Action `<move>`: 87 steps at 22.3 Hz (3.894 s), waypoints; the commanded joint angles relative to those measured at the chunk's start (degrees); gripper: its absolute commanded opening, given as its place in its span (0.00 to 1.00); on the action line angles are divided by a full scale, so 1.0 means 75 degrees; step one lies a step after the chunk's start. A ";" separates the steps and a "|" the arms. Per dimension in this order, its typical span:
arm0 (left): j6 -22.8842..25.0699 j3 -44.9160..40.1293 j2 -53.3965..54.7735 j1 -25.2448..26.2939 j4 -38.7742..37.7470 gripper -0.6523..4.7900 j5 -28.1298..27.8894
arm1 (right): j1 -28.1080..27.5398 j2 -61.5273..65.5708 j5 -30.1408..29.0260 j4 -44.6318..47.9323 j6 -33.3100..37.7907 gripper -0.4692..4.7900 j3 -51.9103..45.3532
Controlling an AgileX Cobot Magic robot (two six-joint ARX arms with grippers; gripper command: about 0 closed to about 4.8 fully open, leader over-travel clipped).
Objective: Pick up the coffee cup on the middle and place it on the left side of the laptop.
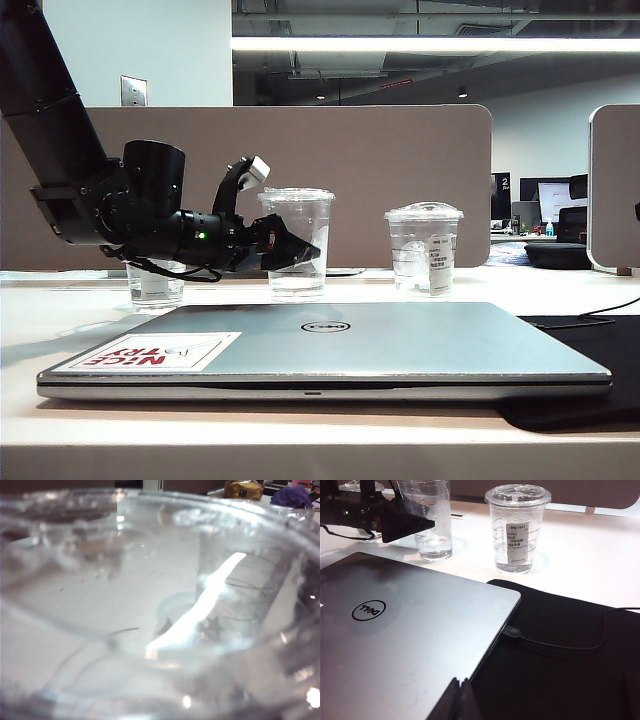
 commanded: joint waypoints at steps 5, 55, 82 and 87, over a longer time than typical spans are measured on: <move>-0.0020 0.0050 0.0108 -0.0006 0.0230 1.00 0.0251 | 0.0009 -0.0009 0.0006 0.0137 0.0012 0.08 -0.0032; -0.2235 -0.0493 -0.0283 0.0388 0.3634 0.61 0.1993 | 0.0012 0.0032 0.0006 0.0137 0.0012 0.08 -0.0032; -0.0731 -0.7230 -0.3506 0.1224 0.5097 0.61 -0.1880 | 0.1920 0.0493 0.0006 0.0137 0.0012 0.08 -0.0032; -0.0851 -0.7271 -0.3500 0.1853 0.5097 0.61 -0.1810 | 0.2305 0.0562 0.0006 0.0140 0.0012 0.08 -0.0032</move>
